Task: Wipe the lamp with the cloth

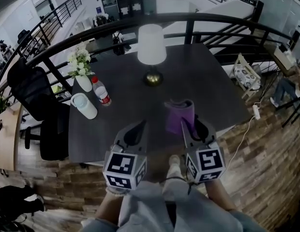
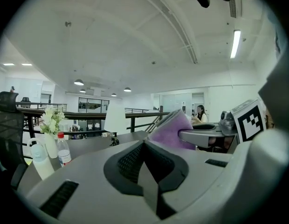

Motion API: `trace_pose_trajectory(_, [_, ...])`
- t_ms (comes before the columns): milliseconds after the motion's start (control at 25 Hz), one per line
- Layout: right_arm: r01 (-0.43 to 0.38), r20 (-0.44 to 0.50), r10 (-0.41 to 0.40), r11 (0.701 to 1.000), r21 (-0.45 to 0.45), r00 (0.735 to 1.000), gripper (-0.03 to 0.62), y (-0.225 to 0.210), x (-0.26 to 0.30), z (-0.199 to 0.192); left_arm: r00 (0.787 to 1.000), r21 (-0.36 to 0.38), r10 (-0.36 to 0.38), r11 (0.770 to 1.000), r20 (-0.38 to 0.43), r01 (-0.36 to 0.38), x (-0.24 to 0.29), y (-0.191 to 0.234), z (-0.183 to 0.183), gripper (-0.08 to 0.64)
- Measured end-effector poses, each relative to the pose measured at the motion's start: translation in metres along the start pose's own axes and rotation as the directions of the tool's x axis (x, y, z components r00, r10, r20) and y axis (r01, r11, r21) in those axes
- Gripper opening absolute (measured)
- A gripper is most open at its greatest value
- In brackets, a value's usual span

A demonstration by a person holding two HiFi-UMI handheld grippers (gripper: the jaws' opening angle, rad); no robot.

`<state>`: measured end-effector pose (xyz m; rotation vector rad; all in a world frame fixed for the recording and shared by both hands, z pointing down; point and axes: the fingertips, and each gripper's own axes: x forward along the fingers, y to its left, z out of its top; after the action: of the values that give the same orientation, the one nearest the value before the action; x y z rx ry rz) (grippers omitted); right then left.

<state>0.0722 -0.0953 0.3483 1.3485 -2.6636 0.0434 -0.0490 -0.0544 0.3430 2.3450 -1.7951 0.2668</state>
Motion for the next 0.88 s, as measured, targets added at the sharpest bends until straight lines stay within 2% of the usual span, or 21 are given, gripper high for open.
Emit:
trace_pose_trajectory(520, [-0.038, 0.031, 0.04, 0.997, -0.064, 0.999, 0.094, -0.102, 0.106, 0.03, 0.996, -0.029, 0.087, 0.996, -0.005, -0.088, 0.107, 0.019, 0.035, 0.009])
trace_pose_trajectory(880, [-0.089, 0.057, 0.097, 0.987, -0.133, 0.994, 0.094, -0.158, 0.199, 0.054, 0.983, -0.059, 0.183, 0.981, -0.012, -0.184, 0.164, 0.045, 0.049, 0.009])
